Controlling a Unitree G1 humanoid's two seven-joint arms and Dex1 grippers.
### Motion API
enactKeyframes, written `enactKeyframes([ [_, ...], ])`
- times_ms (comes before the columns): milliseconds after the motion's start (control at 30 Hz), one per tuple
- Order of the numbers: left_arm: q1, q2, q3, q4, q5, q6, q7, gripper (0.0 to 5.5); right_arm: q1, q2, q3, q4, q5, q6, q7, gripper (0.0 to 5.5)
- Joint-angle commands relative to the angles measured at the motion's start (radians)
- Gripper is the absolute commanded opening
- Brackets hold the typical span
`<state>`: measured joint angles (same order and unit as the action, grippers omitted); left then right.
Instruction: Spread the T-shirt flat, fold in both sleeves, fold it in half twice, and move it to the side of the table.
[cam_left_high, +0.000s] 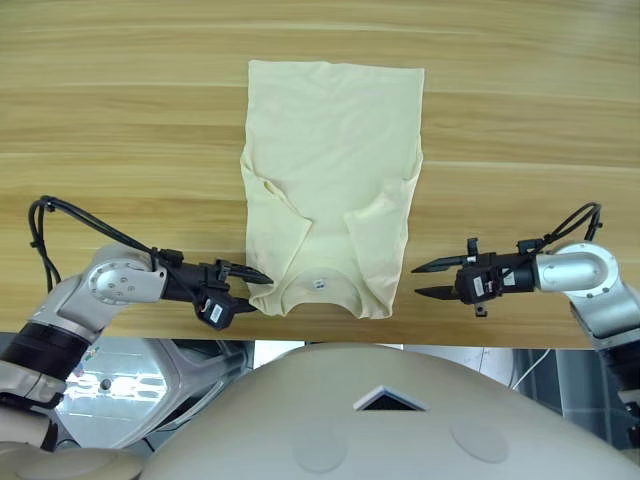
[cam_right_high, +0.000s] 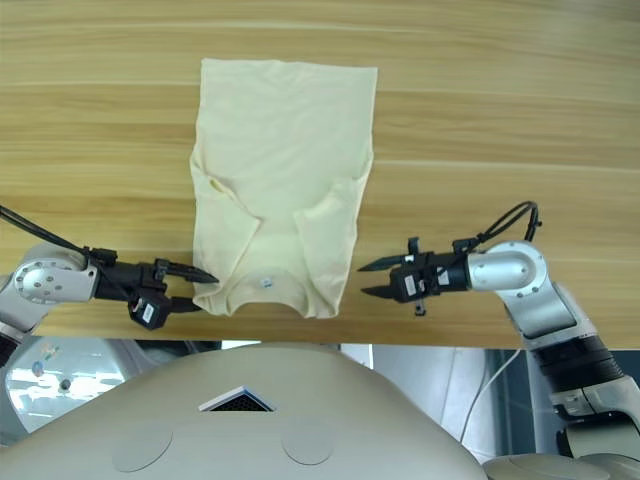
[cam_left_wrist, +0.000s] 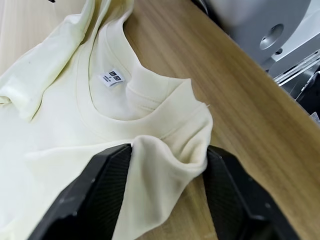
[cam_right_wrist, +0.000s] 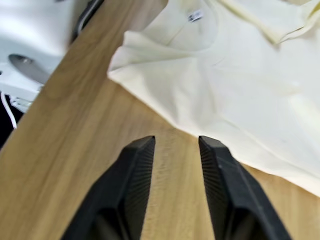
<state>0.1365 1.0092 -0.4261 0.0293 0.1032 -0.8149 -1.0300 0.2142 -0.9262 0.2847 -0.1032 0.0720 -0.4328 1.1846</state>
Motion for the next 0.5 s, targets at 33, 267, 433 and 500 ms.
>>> enactKeyframes([
  [33,-0.006,-0.008,-0.004,0.0,0.024,0.016,0.002,2.53,0.006,-0.012,0.024,-0.01,-0.016,-0.024,0.022,2.4],
  [267,-0.009,-0.011,-0.002,-0.007,0.019,0.018,0.001,2.53,-0.006,0.024,0.06,-0.02,0.014,-0.041,0.028,2.75],
  [433,-0.008,-0.011,-0.004,-0.015,0.02,0.023,-0.001,2.53,-0.018,0.061,0.078,-0.033,0.04,-0.038,0.019,2.75],
  [500,-0.007,-0.011,-0.005,-0.02,0.017,0.023,-0.003,2.53,-0.015,0.072,0.083,-0.041,0.046,-0.036,0.013,2.75],
])
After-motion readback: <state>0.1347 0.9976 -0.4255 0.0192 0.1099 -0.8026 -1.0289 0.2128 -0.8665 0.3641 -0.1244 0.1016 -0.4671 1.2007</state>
